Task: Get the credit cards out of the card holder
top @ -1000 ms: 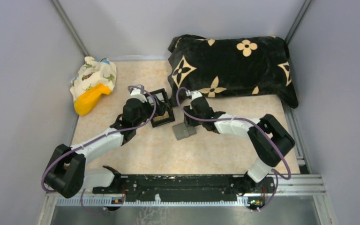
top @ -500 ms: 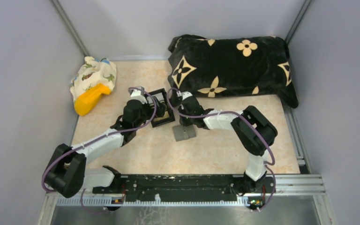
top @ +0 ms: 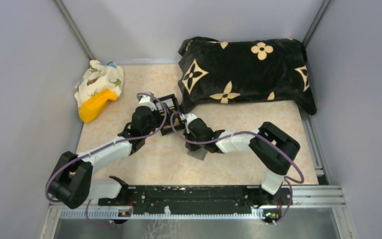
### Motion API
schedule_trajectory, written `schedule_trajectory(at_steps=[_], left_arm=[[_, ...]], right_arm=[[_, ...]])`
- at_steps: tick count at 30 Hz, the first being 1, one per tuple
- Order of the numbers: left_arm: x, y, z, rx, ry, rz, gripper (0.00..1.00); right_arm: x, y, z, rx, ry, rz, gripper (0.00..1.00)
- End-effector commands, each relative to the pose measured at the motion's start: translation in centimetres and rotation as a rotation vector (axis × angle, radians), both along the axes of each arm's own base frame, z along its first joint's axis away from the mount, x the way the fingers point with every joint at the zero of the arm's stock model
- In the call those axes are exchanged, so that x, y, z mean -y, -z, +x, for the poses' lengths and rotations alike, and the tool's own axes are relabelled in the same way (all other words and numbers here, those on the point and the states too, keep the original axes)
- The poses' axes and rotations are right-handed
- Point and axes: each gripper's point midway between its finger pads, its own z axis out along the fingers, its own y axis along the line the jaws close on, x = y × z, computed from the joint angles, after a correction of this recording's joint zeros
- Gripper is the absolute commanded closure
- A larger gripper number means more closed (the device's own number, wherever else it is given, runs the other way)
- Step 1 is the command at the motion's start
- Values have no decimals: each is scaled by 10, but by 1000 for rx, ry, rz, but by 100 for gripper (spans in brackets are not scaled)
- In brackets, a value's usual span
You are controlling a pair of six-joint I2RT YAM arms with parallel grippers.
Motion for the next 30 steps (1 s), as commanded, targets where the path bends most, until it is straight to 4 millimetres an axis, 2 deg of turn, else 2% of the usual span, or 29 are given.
schedule_trajectory(at_steps=[1,2,5,8,9,12,15,17,24,30], left_arm=[[7,-14,-1,35,29,-31,1],[10,-17,-1,39,45,-41,1],[18,-20,-4,33,65,-53,1],[32,-24,-10,42,120,-31,1],[37,-24,-13,43,140,-21,1],[58,-20,-27,33,218,-5,1],[77,-6,-44,-3,282,-1,1],[88,3,-55,-24,321,-1,1],[124,31,-89,-101,466,22,1],[150,78,-98,-241,494,31,1]], right_arm=[[11,-28,-15,17,27,58,100],[13,-46,-11,55,46,91,100],[22,-81,2,154,95,136,100],[41,-96,14,202,152,154,100],[48,-96,16,203,168,152,100],[76,-77,19,178,219,105,100],[101,-55,16,151,266,44,100],[111,-47,13,142,279,22,100],[112,-43,11,130,282,19,100],[110,-39,14,121,296,17,100]])
